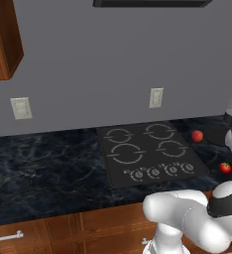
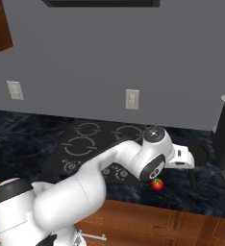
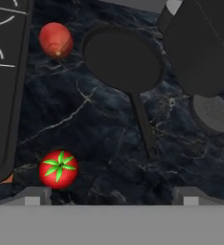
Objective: Place the pan on the rear left burner on the stove. Then place the tomato and the onion in the pan and turn on the rear left burner.
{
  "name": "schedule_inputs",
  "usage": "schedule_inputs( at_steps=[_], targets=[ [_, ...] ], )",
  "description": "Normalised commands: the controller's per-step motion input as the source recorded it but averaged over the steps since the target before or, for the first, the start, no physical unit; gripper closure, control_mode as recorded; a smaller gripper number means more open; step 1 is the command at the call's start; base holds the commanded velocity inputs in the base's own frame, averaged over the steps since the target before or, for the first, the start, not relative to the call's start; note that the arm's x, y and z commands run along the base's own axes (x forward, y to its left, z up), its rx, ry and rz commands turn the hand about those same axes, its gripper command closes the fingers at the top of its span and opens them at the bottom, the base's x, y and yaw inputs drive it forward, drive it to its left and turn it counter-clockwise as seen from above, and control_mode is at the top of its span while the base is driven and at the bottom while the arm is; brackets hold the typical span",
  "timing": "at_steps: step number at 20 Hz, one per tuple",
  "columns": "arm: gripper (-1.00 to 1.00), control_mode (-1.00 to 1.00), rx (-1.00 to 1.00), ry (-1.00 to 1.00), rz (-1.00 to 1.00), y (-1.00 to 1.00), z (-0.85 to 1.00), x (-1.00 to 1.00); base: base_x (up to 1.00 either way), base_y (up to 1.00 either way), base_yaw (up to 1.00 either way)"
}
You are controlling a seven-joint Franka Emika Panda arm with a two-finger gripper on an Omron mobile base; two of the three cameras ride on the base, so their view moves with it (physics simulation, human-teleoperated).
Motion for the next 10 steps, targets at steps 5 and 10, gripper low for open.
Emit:
schedule_inputs(
  at_steps=[5,10],
  targets=[
    [-1.0,-1.0,0.0,0.0,0.0,-0.35,0.0,0.03,0.0,0.0,0.0],
    [-1.0,-1.0,0.0,0.0,0.0,-0.32,-0.02,0.02,0.0,0.0,0.0]
  ],
)
